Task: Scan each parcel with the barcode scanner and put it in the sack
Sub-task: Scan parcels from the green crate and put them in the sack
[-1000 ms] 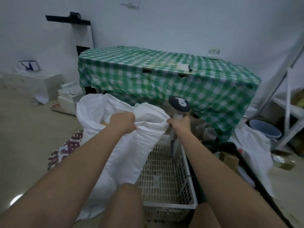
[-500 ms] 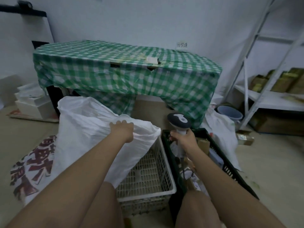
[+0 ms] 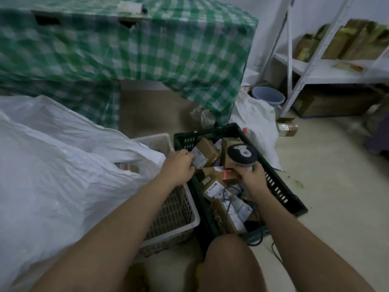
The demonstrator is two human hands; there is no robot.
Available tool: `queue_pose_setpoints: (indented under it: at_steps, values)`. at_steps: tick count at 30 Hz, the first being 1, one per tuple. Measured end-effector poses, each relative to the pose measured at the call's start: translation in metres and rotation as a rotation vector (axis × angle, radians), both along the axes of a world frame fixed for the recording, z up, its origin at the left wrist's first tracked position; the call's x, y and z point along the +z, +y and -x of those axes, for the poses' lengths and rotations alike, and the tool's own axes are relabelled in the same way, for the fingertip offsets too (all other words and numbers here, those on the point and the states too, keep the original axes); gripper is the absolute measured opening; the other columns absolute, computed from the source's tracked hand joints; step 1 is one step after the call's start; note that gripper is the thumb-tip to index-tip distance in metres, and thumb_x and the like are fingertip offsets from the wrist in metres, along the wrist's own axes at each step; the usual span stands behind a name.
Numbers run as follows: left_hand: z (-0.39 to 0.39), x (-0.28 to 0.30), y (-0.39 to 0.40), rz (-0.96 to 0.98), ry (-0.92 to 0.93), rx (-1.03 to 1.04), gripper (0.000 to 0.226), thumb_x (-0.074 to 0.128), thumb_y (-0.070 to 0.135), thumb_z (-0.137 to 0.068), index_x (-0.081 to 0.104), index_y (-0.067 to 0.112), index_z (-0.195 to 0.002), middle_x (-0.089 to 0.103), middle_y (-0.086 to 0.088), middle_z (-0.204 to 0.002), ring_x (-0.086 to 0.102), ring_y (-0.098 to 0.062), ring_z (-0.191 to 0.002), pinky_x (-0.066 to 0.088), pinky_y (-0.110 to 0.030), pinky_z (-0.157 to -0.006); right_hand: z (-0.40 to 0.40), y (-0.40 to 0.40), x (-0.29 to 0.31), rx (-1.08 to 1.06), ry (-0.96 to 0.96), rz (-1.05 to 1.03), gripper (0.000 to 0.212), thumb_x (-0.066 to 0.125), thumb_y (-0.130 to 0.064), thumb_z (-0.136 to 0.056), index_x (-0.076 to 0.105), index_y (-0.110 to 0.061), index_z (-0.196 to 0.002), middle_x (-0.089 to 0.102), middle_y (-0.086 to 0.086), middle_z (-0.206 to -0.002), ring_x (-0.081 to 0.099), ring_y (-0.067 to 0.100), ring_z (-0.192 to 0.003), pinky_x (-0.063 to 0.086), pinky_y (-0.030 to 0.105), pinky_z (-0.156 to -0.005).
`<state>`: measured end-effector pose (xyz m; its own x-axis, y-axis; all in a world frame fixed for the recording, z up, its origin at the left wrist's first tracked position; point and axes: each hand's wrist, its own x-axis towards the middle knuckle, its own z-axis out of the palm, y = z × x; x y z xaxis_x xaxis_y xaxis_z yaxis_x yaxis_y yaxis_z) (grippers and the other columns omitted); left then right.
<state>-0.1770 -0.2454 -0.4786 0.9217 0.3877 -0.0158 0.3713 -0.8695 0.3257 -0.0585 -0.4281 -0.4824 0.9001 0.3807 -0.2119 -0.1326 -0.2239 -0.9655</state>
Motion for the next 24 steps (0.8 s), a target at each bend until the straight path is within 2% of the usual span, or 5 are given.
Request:
queue_pose_setpoints:
  at_steps: [7,12,17,20,24]
  values:
    - [-0.085,-0.120,-0.019,0.304,0.174,-0.016,0.039,0.058,0.029,-0.092,0.053,0.012,-0.127,0.053,-0.011,-0.126,0.054,-0.030,-0.114,0.048,-0.039,-0.093,-0.059,0.015,-0.073,-0.081,0.131,-0.017,0.014,0.067,-0.008,-0.086,0.061,-0.019,-0.092,0.067,0.004,-0.087,0.064,0.019,-0.079,0.053,0.031,-0.067]
    - [-0.139,-0.182,-0.022,0.421,0.272,0.036,0.061,0.067,0.025,-0.088,0.039,0.007,-0.139,0.043,-0.014,-0.139,0.047,-0.030,-0.124,0.042,-0.039,-0.101,-0.092,0.033,-0.117,-0.075,0.237,0.040,0.017,0.069,-0.006,-0.083,0.064,-0.007,-0.099,0.070,0.016,-0.089,0.067,0.029,-0.078,0.057,0.043,-0.070]
    - [-0.169,-0.213,-0.009,0.462,0.350,0.036,0.092,0.074,0.033,-0.081,0.019,0.006,-0.149,0.035,-0.017,-0.147,0.041,-0.033,-0.131,0.039,-0.043,-0.105,-0.109,0.042,-0.140,-0.030,0.269,0.100,0.012,0.068,-0.010,-0.083,0.062,-0.011,-0.092,0.069,0.017,-0.091,0.065,0.029,-0.079,0.056,0.046,-0.078]
    - [-0.169,-0.219,-0.008,0.438,0.368,0.072,0.081,0.071,0.036,-0.082,0.028,0.007,-0.144,0.032,-0.018,-0.146,0.038,-0.035,-0.130,0.039,-0.044,-0.105,-0.109,0.042,-0.139,-0.010,0.272,0.104,0.008,0.066,-0.008,-0.086,0.060,-0.009,-0.093,0.064,0.011,-0.080,0.061,0.021,-0.067,0.053,0.029,-0.061]
    - [-0.161,-0.202,-0.015,0.404,0.311,0.064,0.078,0.074,0.037,-0.079,0.034,0.007,-0.140,0.029,-0.019,-0.143,0.036,-0.038,-0.129,0.038,-0.041,-0.103,-0.104,0.038,-0.127,-0.019,0.245,0.107,0.012,0.067,-0.009,-0.085,0.062,-0.007,-0.095,0.068,0.018,-0.087,0.064,0.027,-0.073,0.055,0.040,-0.069]
